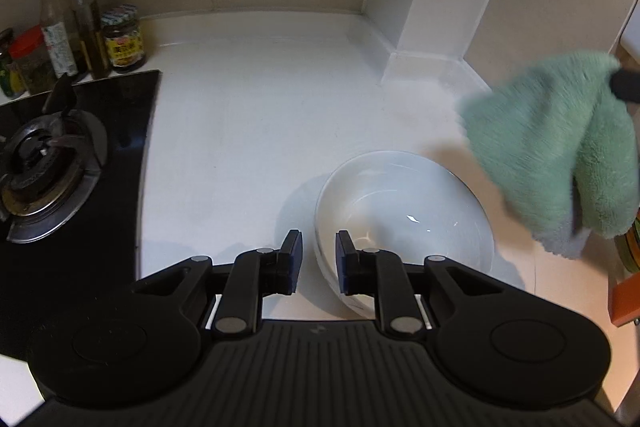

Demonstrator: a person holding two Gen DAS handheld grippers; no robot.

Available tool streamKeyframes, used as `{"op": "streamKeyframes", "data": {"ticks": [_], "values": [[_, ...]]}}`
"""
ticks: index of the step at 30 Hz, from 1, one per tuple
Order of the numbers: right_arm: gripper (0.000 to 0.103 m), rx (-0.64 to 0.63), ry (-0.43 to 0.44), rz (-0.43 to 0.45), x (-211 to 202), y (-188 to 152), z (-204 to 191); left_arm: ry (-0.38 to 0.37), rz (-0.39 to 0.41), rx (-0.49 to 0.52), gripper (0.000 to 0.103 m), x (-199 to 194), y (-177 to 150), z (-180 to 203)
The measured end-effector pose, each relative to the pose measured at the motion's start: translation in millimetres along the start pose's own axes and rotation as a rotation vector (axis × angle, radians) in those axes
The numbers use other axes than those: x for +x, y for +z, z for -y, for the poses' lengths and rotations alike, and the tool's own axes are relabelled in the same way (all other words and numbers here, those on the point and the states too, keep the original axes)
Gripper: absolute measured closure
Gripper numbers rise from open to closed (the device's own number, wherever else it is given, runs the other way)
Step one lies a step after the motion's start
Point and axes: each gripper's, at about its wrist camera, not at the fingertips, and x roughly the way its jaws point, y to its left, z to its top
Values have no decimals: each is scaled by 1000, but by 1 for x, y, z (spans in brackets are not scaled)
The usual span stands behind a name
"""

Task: Clean bowl
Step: 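Grasp the green towel with the right gripper while the left gripper approaches the bowl, then grasp the white bowl rim with the left gripper while the right gripper lifts the towel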

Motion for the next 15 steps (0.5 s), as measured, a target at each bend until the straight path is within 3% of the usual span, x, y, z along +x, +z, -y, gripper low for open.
{"op": "streamKeyframes", "data": {"ticks": [3, 9, 12, 15], "values": [[101, -95, 42, -126, 43, 0, -26, -9, -26, 17, 82, 10, 0, -1], [101, -226, -7, -435, 143, -36, -50, -55, -60, 33, 82, 20, -6, -6], [101, -208, -39, -515, 171, -47, -47, -71, -59, 60, 82, 21, -5, -5], [101, -191, -127, -552, 193, -54, -39, -89, -62, 83, 82, 21, -3, -4]]}}
